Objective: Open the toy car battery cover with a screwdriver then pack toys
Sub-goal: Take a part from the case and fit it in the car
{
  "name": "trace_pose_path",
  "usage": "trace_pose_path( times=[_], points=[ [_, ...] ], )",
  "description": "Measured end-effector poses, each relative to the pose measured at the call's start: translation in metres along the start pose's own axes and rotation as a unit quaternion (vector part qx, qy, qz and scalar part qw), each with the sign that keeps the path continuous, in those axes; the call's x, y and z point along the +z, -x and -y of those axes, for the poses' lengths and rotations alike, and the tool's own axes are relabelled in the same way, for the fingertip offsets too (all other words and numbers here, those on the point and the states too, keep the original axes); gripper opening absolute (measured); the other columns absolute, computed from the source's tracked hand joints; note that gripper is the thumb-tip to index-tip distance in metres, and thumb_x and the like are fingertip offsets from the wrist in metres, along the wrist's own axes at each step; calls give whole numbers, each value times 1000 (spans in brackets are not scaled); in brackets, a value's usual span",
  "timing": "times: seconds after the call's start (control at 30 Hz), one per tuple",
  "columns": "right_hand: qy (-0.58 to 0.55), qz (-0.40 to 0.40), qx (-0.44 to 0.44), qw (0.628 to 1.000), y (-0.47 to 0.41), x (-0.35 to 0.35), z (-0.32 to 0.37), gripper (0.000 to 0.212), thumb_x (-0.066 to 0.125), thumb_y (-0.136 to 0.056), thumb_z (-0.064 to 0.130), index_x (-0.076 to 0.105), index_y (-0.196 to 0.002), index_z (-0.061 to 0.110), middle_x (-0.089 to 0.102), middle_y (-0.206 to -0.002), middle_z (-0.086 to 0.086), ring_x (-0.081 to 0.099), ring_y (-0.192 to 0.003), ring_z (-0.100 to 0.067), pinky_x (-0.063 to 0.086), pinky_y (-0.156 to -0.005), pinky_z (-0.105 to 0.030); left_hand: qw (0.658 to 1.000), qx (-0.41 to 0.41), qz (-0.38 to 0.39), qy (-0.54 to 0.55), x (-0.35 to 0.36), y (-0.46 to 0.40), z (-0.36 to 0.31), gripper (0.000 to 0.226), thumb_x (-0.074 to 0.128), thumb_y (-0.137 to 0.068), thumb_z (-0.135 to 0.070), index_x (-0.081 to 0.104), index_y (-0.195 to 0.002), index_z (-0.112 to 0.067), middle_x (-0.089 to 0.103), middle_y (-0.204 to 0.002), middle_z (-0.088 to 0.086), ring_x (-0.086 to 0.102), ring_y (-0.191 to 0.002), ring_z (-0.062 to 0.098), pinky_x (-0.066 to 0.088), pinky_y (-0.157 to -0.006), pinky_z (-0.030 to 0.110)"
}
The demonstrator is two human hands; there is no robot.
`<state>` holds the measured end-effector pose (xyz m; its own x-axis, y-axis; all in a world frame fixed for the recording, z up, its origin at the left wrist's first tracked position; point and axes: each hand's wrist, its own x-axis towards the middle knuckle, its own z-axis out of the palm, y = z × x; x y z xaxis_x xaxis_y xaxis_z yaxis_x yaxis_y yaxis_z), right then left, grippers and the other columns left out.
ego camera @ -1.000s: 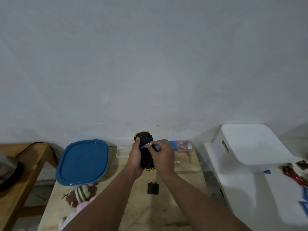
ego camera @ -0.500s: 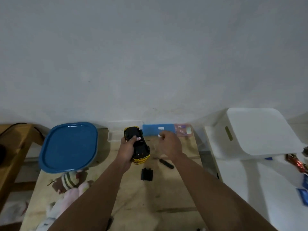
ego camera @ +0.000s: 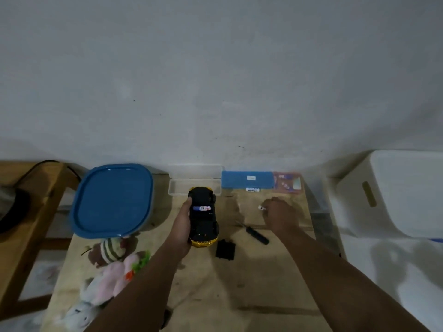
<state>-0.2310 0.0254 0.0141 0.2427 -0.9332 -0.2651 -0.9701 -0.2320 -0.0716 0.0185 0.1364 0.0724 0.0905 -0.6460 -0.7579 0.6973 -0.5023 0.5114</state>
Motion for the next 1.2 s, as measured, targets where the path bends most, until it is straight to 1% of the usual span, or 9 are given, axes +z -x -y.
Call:
trace_pose_path(
  times=[0.1, 0.23, 0.33, 0.43, 0.53, 0.7, 0.83, 1.03, 1.2],
  points=[
    [-150, -22, 24, 988, 0, -21, 10, 19, 67, -91, 27, 68, -109, 21, 68, -102, 1, 62, -92, -16, 46, -76, -27, 1000, -5, 27, 15, 1, 10, -6, 60, 43, -105, -55, 66, -138, -10, 72, -97, 13, 71, -75, 30, 62, -68, 42],
    [-378, 11, 22, 925, 12, -48, 31, 41, 70, -90, 17, 57, -129, 20, 62, -80, 4, 58, -70, -10, 47, -71, -29, 999, -1, 46, -9, 4, 28, -17, 57, 41, -106, -50, 66, -135, -8, 71, -89, 15, 70, -70, 30, 62, -62, 40],
    [-423, 28, -50, 904, 25, -76, 54, 27, 63, -96, 13, 63, -122, 15, 64, -89, 5, 60, -72, -7, 47, -72, -28, 996, -1, 48, -76, 7, 44, -26, 50, 46, -106, -48, 66, -131, -9, 76, -105, 22, 74, -80, 35, 64, -65, 40],
    [-442, 20, -108, 890, 44, -110, 84, 20, 62, -97, 12, 67, -115, 18, 63, -83, 6, 67, -78, -17, 46, -64, -18, 986, 9, 59, -154, 9, 60, -34, 48, 48, -105, -50, 69, -127, -13, 77, -116, 19, 75, -97, 34, 61, -78, 39],
    [-403, -1, -188, 896, 61, -132, 111, 27, 62, -96, 17, 67, -118, 31, 67, -91, 6, 64, -82, -4, 48, -68, -11, 983, 15, 63, -174, 12, 74, -43, 51, 48, -105, -54, 71, -126, -14, 74, -120, 23, 73, -100, 35, 59, -81, 39],
    [-290, -58, -278, 914, 79, -139, 134, 32, 58, -97, 26, 62, -126, 39, 65, -110, 12, 62, -92, -6, 55, -78, -28, 981, 22, 63, -181, 18, 89, -51, 53, 44, -108, -52, 72, -122, -9, 79, -109, 17, 78, -96, 31, 61, -81, 39],
    [-244, -128, -308, 911, 87, -129, 139, 28, 58, -98, 28, 60, -126, 31, 65, -113, 8, 60, -92, -10, 48, -73, -25, 979, 30, 62, -194, 17, 93, -56, 52, 44, -109, -48, 72, -120, -6, 79, -105, 18, 78, -91, 31, 62, -79, 39],
    [-139, -216, -336, 906, 82, -100, 135, 34, 54, -101, 27, 63, -133, 20, 61, -107, -1, 60, -85, -18, 54, -65, -33, 980, 34, 57, -188, 20, 83, -62, 49, 44, -109, -46, 70, -123, -7, 79, -106, 20, 76, -92, 32, 60, -74, 38],
    [-42, -207, -343, 915, 83, -99, 132, 47, 44, -99, 32, 50, -143, 18, 57, -117, -4, 55, -94, -22, 49, -72, -38, 986, 29, 31, -162, 26, 68, -57, 47, 43, -109, -44, 72, -114, -7, 81, -93, 16, 75, -86, 30, 57, -72, 37]
  ],
)
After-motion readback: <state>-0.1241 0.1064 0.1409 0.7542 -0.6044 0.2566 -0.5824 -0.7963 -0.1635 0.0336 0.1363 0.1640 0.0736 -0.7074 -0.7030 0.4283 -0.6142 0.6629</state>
